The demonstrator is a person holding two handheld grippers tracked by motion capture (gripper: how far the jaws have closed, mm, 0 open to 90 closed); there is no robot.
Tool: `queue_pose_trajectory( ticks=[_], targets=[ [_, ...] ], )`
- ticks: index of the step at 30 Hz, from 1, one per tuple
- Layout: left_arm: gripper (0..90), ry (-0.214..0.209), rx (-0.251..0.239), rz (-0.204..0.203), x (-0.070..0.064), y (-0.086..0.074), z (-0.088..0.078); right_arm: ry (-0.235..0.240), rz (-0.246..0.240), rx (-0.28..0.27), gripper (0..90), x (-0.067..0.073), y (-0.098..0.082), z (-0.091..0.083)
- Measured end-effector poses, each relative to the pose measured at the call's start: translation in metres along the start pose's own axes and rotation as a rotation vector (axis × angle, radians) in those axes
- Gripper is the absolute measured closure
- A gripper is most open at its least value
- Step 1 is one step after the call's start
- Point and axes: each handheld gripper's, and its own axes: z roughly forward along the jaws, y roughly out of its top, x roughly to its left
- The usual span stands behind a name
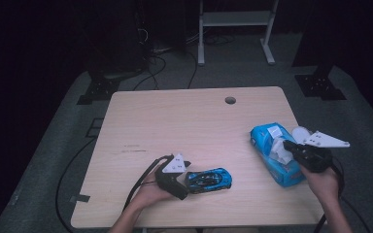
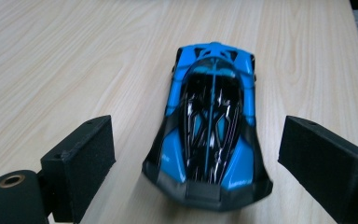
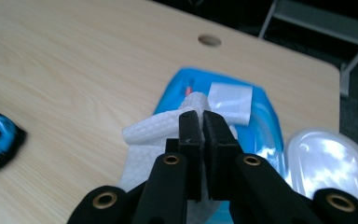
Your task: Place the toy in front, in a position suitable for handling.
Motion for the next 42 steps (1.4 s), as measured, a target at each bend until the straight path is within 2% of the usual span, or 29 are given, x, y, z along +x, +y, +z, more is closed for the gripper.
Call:
queue_pose_trajectory(
  ticks=[4,8,10,14,18,20,23,28,31,36,42],
  targets=[
    [9.7,0.01,0.003,-0.012,0.001,-0.006,0.0,0.046,-0.022,-0.066,86.1,0.013,0.015,-0.018],
    [9.7,0.012,-0.008,-0.019,0.0,-0.006,0.001,0.144,-0.062,-0.103,86.0,0.041,0.025,-0.023],
    [9.8,0.012,-0.01,-0.015,-0.001,-0.005,0.001,0.194,-0.094,-0.101,86.0,0.058,0.026,-0.019],
    [9.7,0.003,-0.006,0.001,-0.004,-0.005,0.004,0.331,-0.126,-0.071,85.9,0.093,0.025,-0.001],
    [9.6,-0.004,-0.006,0.01,-0.006,-0.005,0.004,0.494,-0.115,-0.037,85.8,0.12,0.026,0.015],
    [9.6,-0.005,-0.009,0.009,-0.007,-0.005,0.004,0.548,-0.114,-0.015,85.7,0.129,0.027,0.021],
    [9.6,-0.009,-0.013,0.005,-0.007,-0.005,0.005,0.565,-0.12,0.04,85.7,0.134,0.026,0.033],
    [9.6,-0.012,-0.006,0.016,-0.008,-0.004,0.006,0.524,-0.17,0.129,85.2,0.138,0.016,0.061],
    [9.6,-0.009,0.003,0.016,-0.009,-0.005,0.007,0.498,-0.209,0.157,82.8,0.143,0.013,0.073],
    [9.6,-0.005,0.011,0.021,-0.009,-0.006,0.007,0.464,-0.249,0.177,66.0,0.147,0.006,0.088],
    [9.6,0.003,0.025,0.023,-0.009,-0.008,0.009,0.49,-0.219,0.22,51.7,0.143,0.0,0.097]
  ],
)
